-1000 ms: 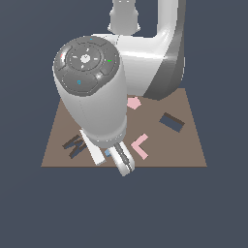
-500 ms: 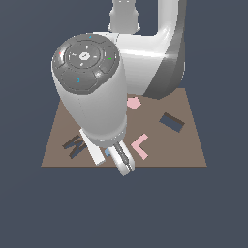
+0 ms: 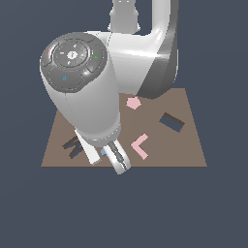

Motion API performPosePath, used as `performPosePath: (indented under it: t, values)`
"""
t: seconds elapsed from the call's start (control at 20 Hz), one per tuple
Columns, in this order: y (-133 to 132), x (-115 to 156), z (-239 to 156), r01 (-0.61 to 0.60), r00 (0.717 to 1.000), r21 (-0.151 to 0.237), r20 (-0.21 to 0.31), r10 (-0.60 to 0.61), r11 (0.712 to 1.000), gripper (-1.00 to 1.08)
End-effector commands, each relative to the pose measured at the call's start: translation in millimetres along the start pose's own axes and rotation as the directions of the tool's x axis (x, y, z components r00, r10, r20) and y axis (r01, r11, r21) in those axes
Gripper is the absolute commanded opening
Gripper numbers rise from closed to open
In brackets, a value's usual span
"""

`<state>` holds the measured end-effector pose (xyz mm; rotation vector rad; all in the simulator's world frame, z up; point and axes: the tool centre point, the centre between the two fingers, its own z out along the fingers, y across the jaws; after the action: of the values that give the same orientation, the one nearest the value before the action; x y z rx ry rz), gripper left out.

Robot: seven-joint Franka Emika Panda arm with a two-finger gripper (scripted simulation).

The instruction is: Insert a designated object into the corresponding slot on a board.

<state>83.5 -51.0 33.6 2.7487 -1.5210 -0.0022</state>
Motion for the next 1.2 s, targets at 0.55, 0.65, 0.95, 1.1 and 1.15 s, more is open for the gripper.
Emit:
performPosePath:
  t: [0.55, 0.65, 0.95, 1.1, 1.15]
  values:
    - [42, 64, -5, 0.133, 0.991, 0.0, -0.001, -0.133, 0.991, -1.0]
    - [46, 73, -6, 0.15, 0.989, 0.0, -0.001, -0.15, 0.989, -1.0]
    - [53, 89, -7, 0.179, 0.984, 0.0, -0.001, -0.179, 0.984, -1.0]
    - [53, 91, -7, 0.183, 0.983, 0.0, -0.001, -0.183, 0.983, -1.0]
    - [53, 91, -7, 0.183, 0.983, 0.0, -0.001, -0.183, 0.983, -1.0]
